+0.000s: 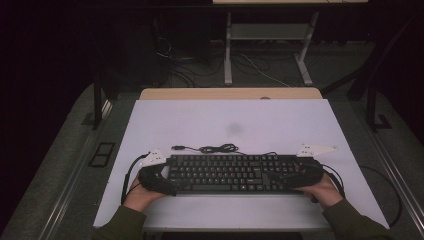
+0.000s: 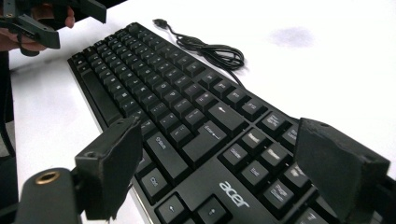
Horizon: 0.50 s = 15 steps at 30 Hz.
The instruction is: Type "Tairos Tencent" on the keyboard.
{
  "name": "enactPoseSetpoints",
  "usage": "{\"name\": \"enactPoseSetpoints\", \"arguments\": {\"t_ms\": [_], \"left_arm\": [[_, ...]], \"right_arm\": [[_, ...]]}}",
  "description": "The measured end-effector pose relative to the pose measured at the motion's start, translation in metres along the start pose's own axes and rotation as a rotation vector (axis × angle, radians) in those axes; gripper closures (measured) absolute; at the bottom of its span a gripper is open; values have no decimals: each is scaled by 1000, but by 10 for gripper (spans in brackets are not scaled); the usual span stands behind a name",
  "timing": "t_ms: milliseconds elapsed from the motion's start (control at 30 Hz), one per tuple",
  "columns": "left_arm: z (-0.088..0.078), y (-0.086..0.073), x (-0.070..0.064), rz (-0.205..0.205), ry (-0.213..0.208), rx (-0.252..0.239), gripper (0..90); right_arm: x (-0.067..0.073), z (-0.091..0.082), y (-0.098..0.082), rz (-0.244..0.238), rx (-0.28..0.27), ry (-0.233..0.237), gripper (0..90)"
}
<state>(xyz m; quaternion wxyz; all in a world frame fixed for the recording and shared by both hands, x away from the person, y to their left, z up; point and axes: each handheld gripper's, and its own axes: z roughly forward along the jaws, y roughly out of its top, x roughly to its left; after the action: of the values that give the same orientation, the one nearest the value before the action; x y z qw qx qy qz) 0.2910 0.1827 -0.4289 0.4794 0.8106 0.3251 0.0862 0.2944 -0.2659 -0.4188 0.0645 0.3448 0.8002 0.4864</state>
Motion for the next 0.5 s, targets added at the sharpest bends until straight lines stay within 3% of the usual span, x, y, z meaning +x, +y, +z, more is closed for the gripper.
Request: {"name": "enactPoseSetpoints", "arguments": {"t_ms": [500], "left_arm": [[-1, 0, -1, -2, 2, -7, 0]], "right_arm": [[8, 16, 6, -21, 8, 27, 153]]}}
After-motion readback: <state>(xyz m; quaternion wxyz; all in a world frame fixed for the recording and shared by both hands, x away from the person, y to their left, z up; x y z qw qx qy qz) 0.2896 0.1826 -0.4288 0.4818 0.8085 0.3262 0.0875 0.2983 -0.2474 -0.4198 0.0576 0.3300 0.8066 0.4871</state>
